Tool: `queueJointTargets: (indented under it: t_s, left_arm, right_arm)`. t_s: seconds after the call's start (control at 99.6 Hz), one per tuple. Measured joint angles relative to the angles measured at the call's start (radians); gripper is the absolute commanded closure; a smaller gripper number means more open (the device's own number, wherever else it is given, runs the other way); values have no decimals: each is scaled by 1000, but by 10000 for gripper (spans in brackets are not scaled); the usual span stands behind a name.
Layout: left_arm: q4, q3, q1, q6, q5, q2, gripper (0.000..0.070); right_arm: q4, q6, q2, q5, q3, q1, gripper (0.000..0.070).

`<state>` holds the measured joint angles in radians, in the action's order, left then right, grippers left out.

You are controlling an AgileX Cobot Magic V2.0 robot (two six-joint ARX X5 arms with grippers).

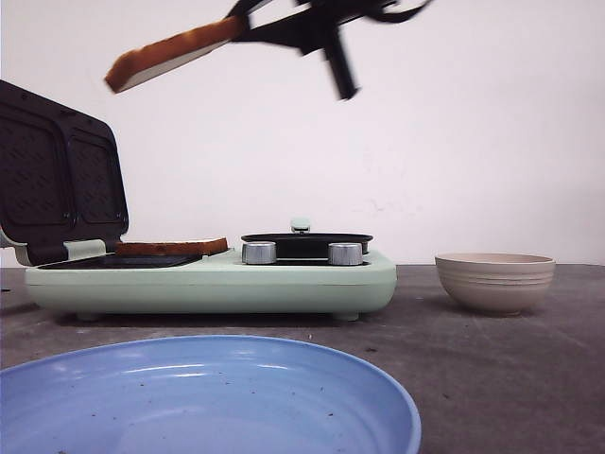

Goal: Make breakfast with bread and shrimp
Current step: 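Carry the bread with the right gripper over the sandwich maker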

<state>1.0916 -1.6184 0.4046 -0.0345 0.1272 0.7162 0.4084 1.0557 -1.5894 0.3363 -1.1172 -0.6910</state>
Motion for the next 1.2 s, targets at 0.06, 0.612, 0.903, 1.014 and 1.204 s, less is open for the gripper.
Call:
queueJointTargets:
  t_s: [0.06,0.612,0.903,1.014,1.204]
  left_arm:
    - [0,0,7,4,0,-5,698]
    - [-3,0,36,23,0,-50,699]
    - [4,0,71,23,0,-50,699]
    - [4,0,84,22,0,-50,699]
    - [4,0,105,14,0,-50,699]
  right_arm:
    - [1,26,-54,-48,-49,-15,700]
    - [87,356,-340,-480,-118,-165,700]
    - [120,440,-390,-561,-118,-194,700]
    - [118,451,-390,-600,-118,-198,700]
    - [69,491,-390,-599,-118,-198,700]
